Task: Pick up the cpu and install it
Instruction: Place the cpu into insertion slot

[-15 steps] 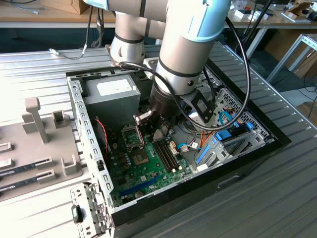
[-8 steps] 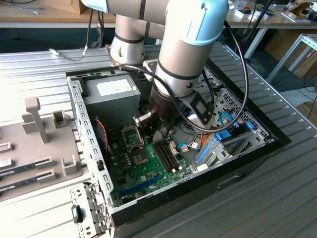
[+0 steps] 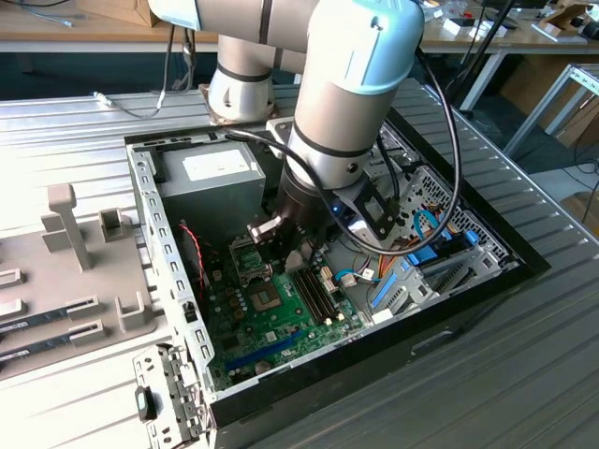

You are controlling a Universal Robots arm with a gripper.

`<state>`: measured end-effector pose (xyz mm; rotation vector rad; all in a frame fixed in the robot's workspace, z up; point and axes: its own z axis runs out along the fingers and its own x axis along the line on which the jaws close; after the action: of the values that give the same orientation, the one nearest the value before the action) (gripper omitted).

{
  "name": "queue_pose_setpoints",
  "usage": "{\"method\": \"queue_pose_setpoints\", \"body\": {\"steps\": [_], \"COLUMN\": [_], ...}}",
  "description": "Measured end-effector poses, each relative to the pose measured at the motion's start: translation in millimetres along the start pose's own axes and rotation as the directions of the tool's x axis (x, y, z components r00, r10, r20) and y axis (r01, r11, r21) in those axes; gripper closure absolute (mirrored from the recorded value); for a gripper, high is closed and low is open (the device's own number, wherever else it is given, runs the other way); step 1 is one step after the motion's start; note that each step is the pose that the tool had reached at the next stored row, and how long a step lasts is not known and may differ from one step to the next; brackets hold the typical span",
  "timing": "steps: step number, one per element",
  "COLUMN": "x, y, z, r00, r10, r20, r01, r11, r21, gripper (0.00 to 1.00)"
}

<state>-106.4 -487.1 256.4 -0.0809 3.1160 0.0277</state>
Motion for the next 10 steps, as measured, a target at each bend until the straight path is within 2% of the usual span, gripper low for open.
{"method": "queue_pose_setpoints", "body": {"steps": [2,10], "x": [2.8,6.0], "y": [0.1,0.2], "z": [1.4,4.1], "r00": [1.0000,1.0000], "r10": [0.000,0.000], "r20": [0.0000,0.0000], "r01": [0.000,0.000], "r11": [1.0000,1.0000], "r21": [0.0000,0.0000], "gripper": [0.53,0.53]}}
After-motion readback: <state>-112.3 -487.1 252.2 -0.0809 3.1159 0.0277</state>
